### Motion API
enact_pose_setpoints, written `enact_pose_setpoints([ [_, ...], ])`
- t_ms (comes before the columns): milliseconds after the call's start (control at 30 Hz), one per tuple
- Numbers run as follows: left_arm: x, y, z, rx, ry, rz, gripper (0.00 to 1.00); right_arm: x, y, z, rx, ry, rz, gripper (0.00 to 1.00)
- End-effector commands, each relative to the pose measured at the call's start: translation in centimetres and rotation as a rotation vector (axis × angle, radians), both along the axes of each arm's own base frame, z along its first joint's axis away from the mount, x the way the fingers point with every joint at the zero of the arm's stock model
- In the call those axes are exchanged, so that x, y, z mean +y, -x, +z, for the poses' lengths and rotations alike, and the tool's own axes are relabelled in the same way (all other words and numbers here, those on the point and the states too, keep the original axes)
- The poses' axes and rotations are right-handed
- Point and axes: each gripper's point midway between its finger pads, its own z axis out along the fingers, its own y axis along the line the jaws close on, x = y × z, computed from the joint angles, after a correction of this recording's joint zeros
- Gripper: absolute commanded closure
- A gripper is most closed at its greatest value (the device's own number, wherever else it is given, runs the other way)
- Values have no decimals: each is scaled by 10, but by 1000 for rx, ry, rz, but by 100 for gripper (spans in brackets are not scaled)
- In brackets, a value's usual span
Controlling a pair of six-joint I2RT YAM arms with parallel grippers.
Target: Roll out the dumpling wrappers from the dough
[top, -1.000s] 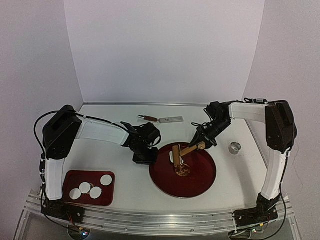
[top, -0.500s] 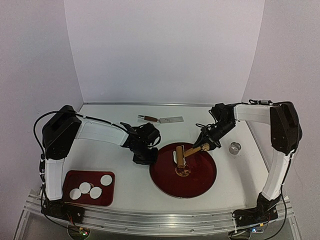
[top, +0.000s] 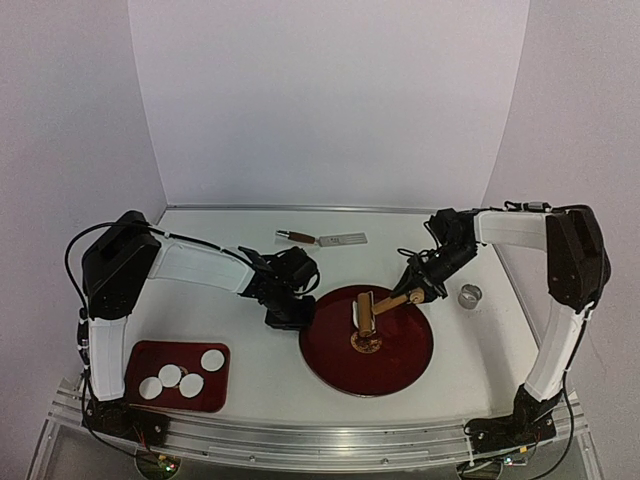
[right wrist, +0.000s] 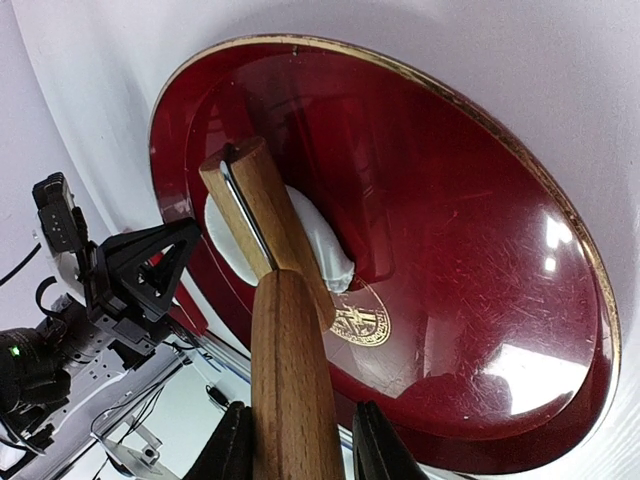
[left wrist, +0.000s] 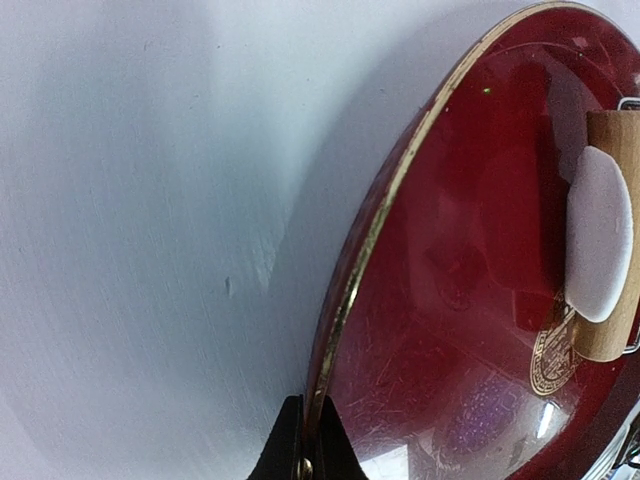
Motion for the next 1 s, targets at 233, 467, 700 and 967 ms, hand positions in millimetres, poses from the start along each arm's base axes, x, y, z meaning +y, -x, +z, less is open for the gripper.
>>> enact_pose_setpoints([
  [233, 66, 3, -9, 4, -218, 76, 100, -170, 98, -85, 323, 892, 118, 100],
  [467, 68, 4, -7, 1, -214, 81, 100, -171, 99, -85, 323, 891, 116, 100],
  [700, 65, 3, -5, -6, -198, 78, 100, -170, 98, -85, 318, 887, 114, 100],
  [967, 59, 1, -4, -12, -182, 63, 100, -171, 97, -85, 314, 894, 115, 100],
])
